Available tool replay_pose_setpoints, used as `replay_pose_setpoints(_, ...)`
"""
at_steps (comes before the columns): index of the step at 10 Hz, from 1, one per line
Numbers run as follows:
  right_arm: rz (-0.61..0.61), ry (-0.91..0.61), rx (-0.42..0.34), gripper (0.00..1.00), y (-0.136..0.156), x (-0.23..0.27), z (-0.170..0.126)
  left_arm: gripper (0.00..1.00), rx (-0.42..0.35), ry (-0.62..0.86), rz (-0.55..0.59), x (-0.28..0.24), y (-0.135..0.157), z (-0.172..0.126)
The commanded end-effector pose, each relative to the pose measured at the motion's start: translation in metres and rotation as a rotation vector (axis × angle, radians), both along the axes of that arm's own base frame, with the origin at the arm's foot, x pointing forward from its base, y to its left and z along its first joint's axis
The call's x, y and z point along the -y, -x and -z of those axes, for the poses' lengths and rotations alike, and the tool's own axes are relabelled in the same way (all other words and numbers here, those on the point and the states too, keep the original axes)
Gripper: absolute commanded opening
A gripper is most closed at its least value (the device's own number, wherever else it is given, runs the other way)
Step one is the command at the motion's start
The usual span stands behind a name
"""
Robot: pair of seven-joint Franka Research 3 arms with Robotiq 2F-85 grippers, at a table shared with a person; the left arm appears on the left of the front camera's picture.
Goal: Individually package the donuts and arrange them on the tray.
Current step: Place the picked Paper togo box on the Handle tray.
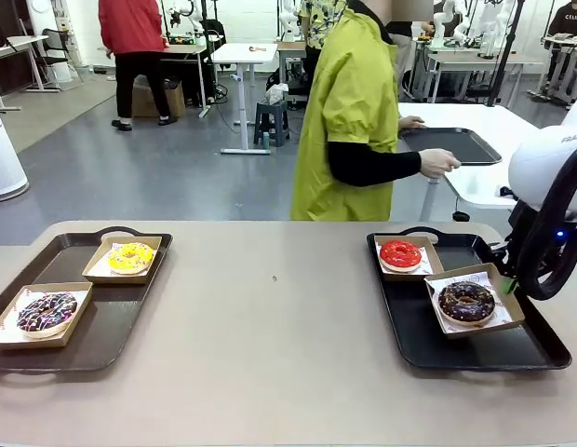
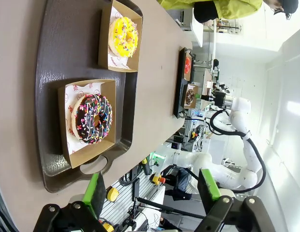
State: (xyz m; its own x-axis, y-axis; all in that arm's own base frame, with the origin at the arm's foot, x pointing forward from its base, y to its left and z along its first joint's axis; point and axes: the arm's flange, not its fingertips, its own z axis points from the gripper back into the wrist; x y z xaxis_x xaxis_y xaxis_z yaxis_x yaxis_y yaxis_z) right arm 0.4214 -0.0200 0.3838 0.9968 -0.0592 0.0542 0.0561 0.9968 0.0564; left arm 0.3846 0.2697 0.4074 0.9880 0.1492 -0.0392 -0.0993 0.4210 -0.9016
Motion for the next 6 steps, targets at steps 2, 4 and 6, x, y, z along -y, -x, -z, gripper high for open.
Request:
replay_pose_setpoints(2,-0.009,0.017,-0.013,0.01,-0.0133,-0.0033,0.0082,1.0,-0.003,-0.001,-0.009,-0.0001,0.0024,-0.0019)
replay_pose_setpoints(4,-0.013,0.009,-0.022,0.5,-0.0138,-0.0043,0.0086,1.0,-0.003,-0.001,-0.009,-0.0001,0.0024,-0.0019)
replay_pose_setpoints(6,-0.016,0.014,-0.024,0.59,-0.0131,-0.0046,0.0079,1.0,-0.003,-0.001,-0.009,-0.0001,0.0024,-0.0019)
